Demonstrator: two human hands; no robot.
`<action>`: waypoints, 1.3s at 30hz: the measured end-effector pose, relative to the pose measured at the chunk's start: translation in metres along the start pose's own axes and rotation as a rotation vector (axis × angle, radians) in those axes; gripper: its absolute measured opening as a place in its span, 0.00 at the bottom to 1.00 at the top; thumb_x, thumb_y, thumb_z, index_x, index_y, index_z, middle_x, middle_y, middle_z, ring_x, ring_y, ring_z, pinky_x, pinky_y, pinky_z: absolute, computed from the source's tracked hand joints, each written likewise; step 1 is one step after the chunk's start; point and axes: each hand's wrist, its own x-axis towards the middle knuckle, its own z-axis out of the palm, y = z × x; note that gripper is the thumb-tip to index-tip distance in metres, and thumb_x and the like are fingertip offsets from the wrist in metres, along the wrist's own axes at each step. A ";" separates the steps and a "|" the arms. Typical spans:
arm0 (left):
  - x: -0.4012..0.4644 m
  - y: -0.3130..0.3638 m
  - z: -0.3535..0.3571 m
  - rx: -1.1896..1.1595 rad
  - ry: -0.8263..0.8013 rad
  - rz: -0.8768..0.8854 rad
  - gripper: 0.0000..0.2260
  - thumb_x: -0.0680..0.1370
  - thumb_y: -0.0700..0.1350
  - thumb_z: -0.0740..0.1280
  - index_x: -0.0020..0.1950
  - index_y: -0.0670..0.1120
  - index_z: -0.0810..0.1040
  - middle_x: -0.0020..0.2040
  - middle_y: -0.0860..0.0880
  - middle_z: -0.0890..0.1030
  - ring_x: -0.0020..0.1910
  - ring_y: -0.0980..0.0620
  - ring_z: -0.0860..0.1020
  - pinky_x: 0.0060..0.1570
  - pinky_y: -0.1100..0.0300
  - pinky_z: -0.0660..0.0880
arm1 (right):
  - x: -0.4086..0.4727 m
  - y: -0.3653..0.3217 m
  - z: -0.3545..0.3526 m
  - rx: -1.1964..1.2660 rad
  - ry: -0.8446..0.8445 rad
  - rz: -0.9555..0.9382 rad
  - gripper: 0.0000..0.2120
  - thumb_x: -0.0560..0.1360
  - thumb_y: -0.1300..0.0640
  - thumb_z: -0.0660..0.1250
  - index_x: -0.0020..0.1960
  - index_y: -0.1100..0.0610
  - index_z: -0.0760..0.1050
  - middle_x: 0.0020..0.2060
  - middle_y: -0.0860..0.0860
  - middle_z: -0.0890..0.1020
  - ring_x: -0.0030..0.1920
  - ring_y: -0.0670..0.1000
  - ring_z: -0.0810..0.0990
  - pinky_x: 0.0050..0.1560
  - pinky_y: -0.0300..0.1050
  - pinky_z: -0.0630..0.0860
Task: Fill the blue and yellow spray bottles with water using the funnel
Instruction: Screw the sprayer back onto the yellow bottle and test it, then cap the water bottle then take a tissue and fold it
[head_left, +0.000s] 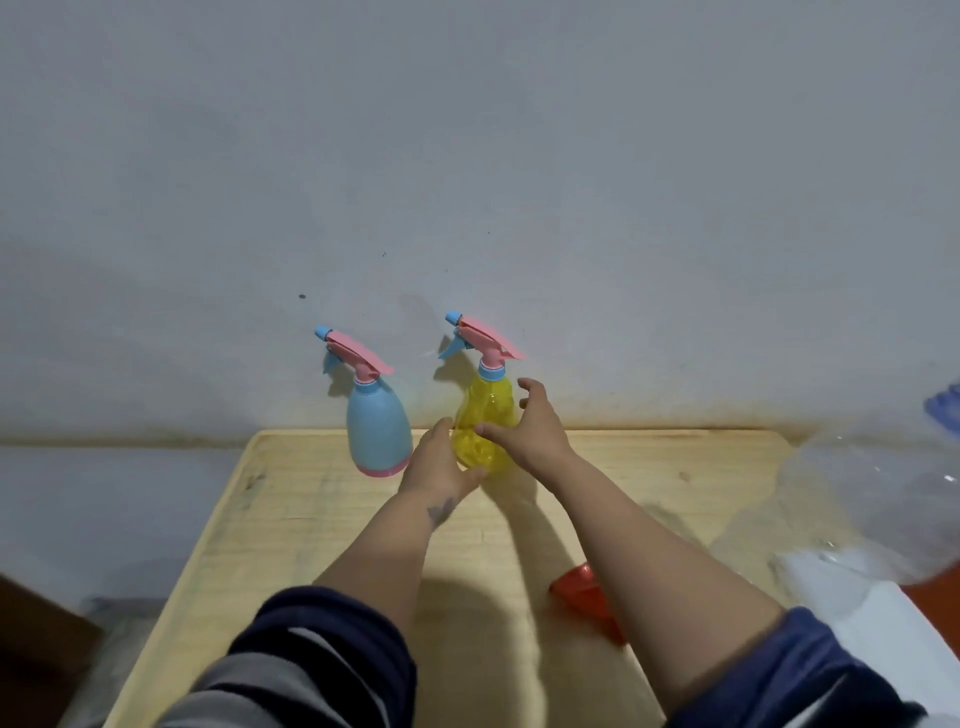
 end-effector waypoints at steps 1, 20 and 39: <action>-0.006 0.000 -0.004 0.033 -0.017 0.014 0.31 0.72 0.45 0.74 0.71 0.43 0.66 0.68 0.46 0.73 0.66 0.46 0.73 0.60 0.58 0.70 | -0.010 -0.001 -0.004 -0.010 -0.011 0.016 0.38 0.71 0.54 0.73 0.75 0.55 0.56 0.70 0.57 0.69 0.68 0.57 0.71 0.64 0.49 0.70; -0.169 0.157 0.023 -0.134 -0.098 0.517 0.36 0.72 0.66 0.66 0.74 0.52 0.62 0.73 0.51 0.68 0.70 0.50 0.68 0.68 0.52 0.67 | -0.228 0.086 -0.119 -0.188 0.111 0.114 0.17 0.75 0.61 0.63 0.64 0.53 0.73 0.58 0.52 0.77 0.57 0.53 0.77 0.51 0.42 0.75; -0.187 0.211 0.100 -0.327 0.068 0.460 0.36 0.72 0.53 0.73 0.75 0.54 0.57 0.72 0.52 0.64 0.63 0.48 0.72 0.64 0.52 0.70 | -0.204 0.204 -0.184 -0.566 0.039 -0.065 0.16 0.76 0.61 0.59 0.62 0.57 0.77 0.56 0.57 0.80 0.57 0.57 0.78 0.53 0.42 0.72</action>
